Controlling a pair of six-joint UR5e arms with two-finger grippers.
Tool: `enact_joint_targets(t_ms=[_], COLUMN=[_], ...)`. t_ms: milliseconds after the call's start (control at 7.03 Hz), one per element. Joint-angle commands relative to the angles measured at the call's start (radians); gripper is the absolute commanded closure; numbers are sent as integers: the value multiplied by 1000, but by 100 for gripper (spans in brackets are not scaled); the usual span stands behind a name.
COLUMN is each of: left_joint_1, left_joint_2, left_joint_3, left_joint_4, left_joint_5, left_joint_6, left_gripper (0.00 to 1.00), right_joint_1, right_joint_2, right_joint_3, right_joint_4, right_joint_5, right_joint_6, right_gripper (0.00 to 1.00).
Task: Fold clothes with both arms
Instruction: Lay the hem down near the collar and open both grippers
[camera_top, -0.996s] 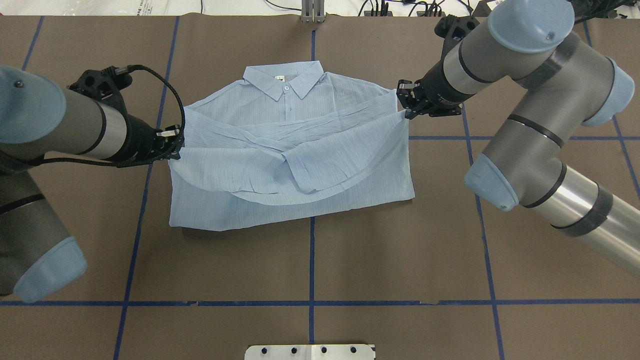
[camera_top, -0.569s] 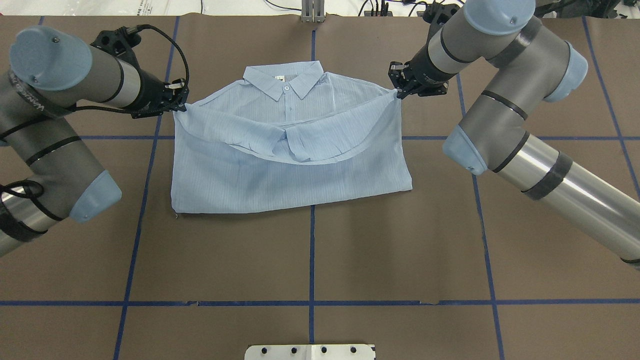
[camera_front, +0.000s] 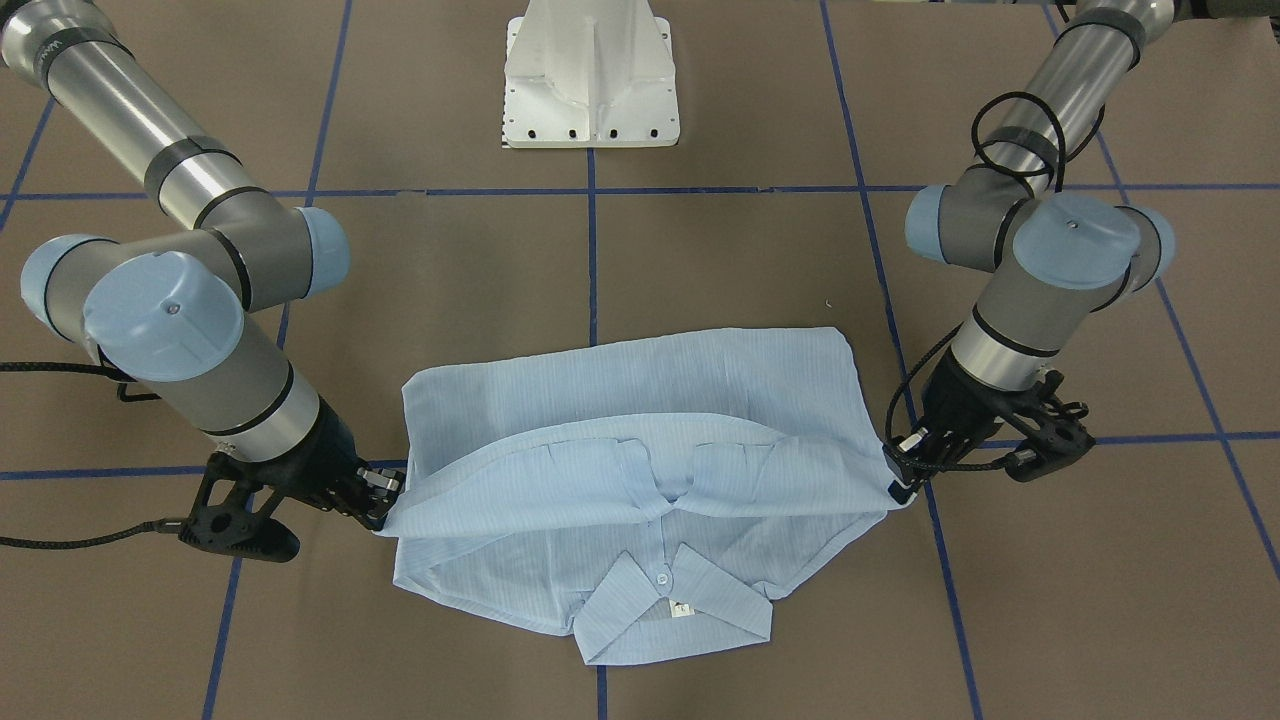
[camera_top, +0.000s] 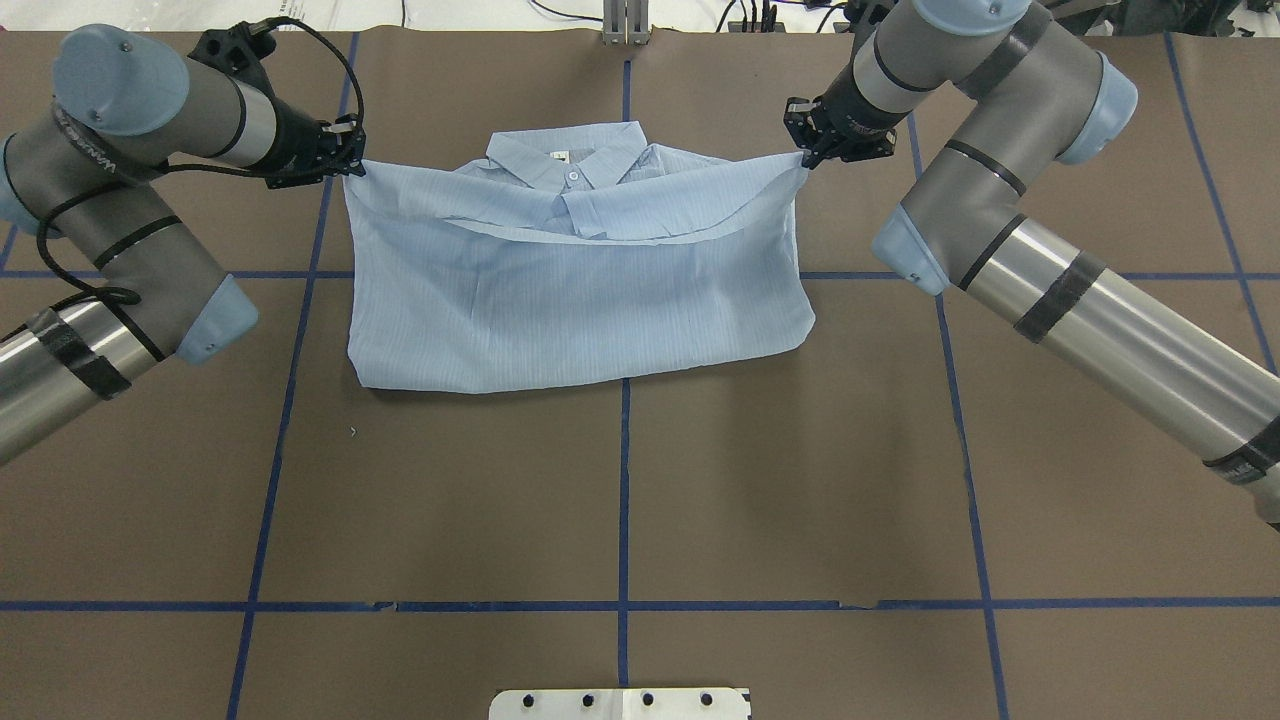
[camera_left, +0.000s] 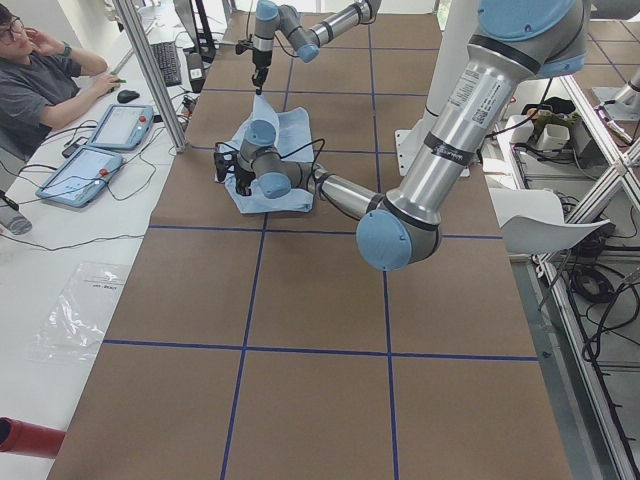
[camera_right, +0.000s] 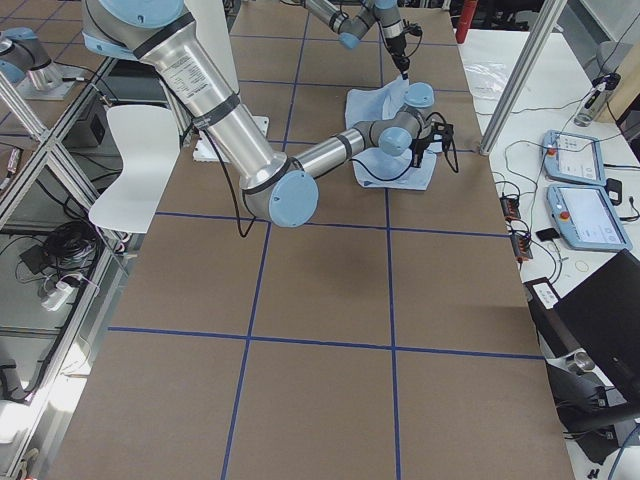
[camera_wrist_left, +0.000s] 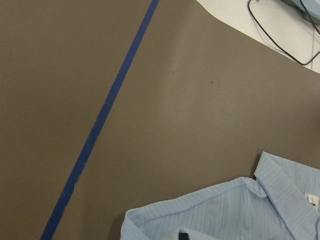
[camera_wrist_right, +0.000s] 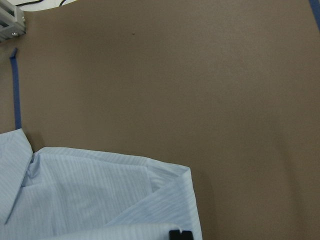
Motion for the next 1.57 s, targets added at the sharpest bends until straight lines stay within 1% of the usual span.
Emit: enact_joint_targets(t_ms=[0,569,711,854,996,1138,1280,1423], left_joint_1=[1,0,-2,-2,-22,-60,-68,-77], left_joint_2=[-37,-39,-36,-31,-30,-17,39,81], left_joint_3=[50,51,51,49,41,25,-35,-110], left_joint_4=[-12,-14,-15,-15,-6,-3,0,12], left_joint_5=[0,-2,-2,-2,-40,-95,-105,-112], left_joint_6=[-1,2,0,5,5,21,67,74], left_gripper=[100,100,86,7,0,0,0,0], right_joint_1=[13,4,1,-14,-15,-15,-15,-18], right_joint_2=[3,20,22,23,23,23,22,5], right_joint_3=[-25,-25,-28,-31,-31,-30,-28,-8], right_joint_4=[3,3,3,3,3,3,2,3], right_joint_5=[14,13,11,-5,-3,4,13,20], right_joint_6=[-28,-27,-30,-30,-31,-31,-39,-43], right_gripper=[100,100,55,1,0,0,0,0])
